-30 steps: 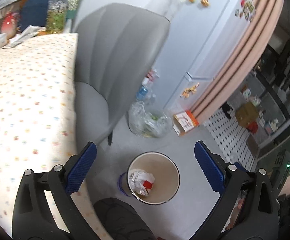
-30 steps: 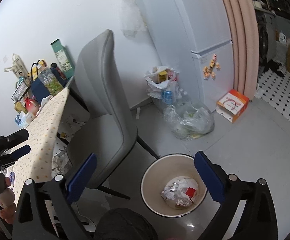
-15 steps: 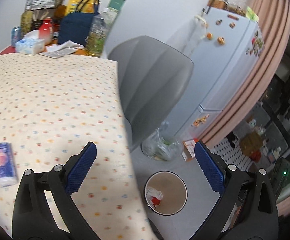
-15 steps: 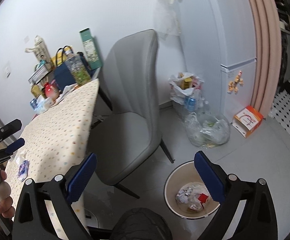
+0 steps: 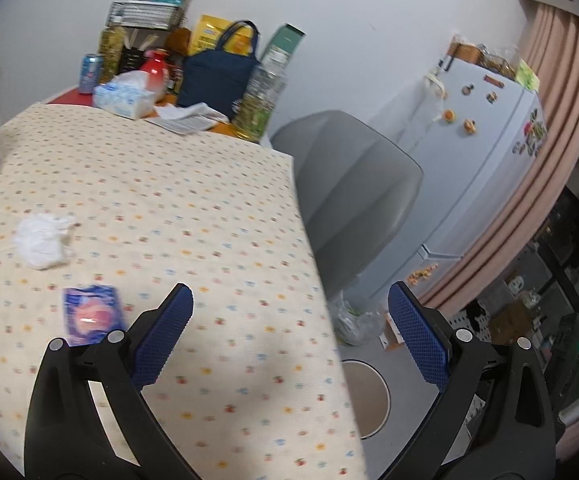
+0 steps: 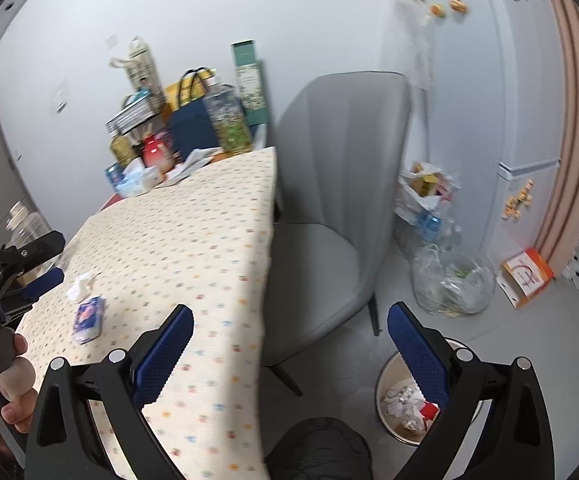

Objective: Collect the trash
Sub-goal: 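Grasp the blue-and-pink packet with the right tool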

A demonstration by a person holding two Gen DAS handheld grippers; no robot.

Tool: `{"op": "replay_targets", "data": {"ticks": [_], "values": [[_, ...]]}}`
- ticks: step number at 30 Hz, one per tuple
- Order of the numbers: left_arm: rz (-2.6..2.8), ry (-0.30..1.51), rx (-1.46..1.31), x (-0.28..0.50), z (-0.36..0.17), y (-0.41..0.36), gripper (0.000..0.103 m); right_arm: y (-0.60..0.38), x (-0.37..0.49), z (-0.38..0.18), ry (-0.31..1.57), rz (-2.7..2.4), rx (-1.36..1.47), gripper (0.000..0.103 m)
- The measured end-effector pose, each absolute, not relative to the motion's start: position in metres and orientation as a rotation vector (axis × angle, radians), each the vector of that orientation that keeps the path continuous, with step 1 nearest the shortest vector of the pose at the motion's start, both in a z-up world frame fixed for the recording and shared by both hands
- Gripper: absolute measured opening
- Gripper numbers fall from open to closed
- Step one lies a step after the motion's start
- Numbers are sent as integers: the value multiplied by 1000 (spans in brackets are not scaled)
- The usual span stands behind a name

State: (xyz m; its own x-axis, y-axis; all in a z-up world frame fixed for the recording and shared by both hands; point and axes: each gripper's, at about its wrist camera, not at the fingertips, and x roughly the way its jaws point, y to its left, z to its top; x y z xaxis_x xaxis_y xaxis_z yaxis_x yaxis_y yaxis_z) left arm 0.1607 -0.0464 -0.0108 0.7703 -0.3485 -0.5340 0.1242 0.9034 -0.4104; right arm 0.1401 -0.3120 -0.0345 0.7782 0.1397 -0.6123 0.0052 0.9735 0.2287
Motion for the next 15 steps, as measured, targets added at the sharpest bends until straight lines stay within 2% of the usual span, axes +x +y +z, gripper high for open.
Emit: {"op": "replay_targets", "data": {"ticks": [15], "values": [[-73,606,-428,124,-16,67,97,-177,160,-22,701,310,93,95]]}}
